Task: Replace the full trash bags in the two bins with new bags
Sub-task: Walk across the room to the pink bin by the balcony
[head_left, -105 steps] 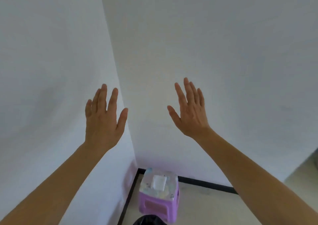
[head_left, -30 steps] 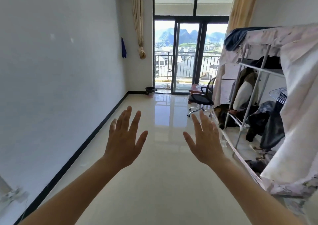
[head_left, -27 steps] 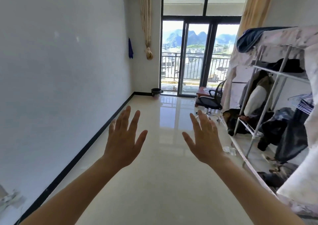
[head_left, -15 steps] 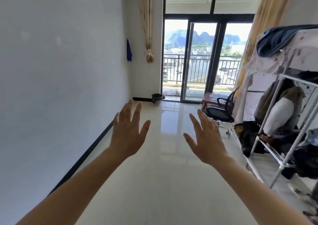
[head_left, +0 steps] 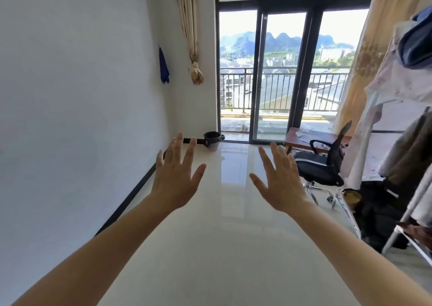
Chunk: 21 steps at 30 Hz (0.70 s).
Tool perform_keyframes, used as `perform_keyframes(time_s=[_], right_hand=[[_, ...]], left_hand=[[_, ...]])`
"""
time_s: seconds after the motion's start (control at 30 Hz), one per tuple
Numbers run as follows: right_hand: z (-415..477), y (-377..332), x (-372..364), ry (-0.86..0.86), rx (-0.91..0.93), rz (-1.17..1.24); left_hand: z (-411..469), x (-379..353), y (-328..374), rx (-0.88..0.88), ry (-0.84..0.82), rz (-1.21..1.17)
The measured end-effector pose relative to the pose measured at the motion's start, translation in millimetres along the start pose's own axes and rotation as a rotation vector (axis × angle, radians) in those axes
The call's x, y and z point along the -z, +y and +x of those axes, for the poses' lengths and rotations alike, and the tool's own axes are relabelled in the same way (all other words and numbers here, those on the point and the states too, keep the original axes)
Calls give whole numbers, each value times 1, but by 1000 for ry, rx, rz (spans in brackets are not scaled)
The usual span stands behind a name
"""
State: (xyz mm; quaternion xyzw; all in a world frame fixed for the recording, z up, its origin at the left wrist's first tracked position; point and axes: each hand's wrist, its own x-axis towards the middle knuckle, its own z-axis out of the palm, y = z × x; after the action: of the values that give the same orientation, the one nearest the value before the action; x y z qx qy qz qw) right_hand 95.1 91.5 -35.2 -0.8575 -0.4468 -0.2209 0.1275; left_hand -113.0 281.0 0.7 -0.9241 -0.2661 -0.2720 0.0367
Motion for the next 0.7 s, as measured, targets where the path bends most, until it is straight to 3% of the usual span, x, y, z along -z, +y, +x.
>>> perform_keyframes(time_s=[0.47,0.7], right_hand=[[406,53,-248,-39,96,-18],[602,93,-330,4,62,30]], left_hand=[[351,-236,-157,149,56,-40],[562,-332,-196,91,31,-74]])
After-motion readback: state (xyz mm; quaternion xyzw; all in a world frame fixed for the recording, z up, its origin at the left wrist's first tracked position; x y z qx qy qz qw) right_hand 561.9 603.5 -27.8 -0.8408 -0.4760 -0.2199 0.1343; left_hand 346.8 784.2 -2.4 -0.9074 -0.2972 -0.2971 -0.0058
